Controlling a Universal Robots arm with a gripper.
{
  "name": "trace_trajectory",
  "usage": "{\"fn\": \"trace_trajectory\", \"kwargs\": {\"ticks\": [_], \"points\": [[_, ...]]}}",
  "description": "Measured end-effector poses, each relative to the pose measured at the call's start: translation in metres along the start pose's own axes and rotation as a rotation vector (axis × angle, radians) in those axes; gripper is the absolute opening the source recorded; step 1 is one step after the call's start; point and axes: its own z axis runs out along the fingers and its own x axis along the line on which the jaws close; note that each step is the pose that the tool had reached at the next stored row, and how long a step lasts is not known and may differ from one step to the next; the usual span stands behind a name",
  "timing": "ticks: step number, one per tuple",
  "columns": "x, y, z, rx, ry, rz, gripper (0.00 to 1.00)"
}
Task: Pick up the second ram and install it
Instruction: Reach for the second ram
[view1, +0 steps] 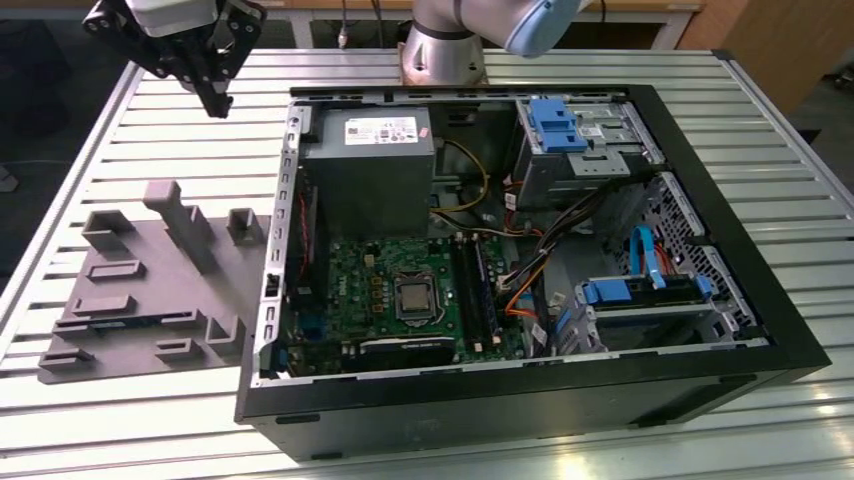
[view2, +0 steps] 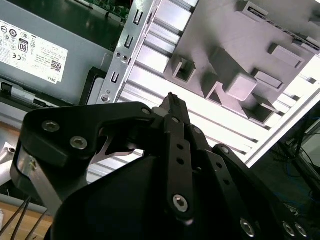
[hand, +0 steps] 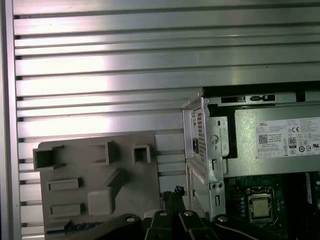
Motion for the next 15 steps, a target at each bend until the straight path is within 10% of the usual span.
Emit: {"fn": "trace_trajectory", "kwargs": {"ticks": [15], "points": [[0.0125, -0.0010, 0.0002, 0.0000, 0.0000, 0.000, 0.11]]}}
